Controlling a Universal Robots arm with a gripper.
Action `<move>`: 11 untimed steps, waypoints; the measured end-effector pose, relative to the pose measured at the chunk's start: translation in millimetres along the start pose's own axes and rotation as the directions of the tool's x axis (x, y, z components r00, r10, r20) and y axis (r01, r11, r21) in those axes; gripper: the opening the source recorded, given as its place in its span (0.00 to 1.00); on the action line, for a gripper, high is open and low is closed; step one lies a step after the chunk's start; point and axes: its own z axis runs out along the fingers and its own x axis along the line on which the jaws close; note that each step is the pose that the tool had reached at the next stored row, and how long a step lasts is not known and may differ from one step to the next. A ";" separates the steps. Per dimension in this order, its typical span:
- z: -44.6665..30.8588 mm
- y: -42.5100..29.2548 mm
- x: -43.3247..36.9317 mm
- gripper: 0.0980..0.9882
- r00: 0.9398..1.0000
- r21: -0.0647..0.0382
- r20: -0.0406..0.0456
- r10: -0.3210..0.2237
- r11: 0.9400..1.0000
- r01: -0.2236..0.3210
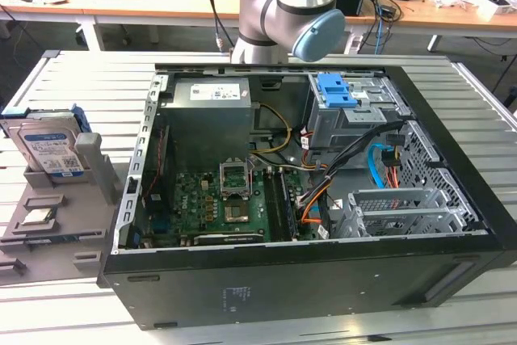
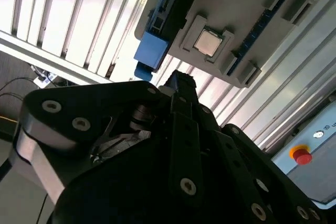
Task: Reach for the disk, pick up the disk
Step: 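Pick up the disk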
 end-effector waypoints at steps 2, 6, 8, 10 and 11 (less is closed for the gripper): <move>0.0 0.0 0.0 0.01 1.000 0.000 0.000 -0.012 1.000 0.012; 0.0 0.0 0.0 0.01 0.999 0.000 -0.001 -0.034 0.999 0.034; 0.0 0.0 0.0 0.01 0.999 0.000 -0.001 -0.034 0.999 0.034; 0.0 0.0 0.0 0.01 0.999 0.000 -0.001 -0.035 0.999 0.035; 0.0 0.0 0.0 0.01 0.999 0.000 -0.001 -0.035 0.999 0.035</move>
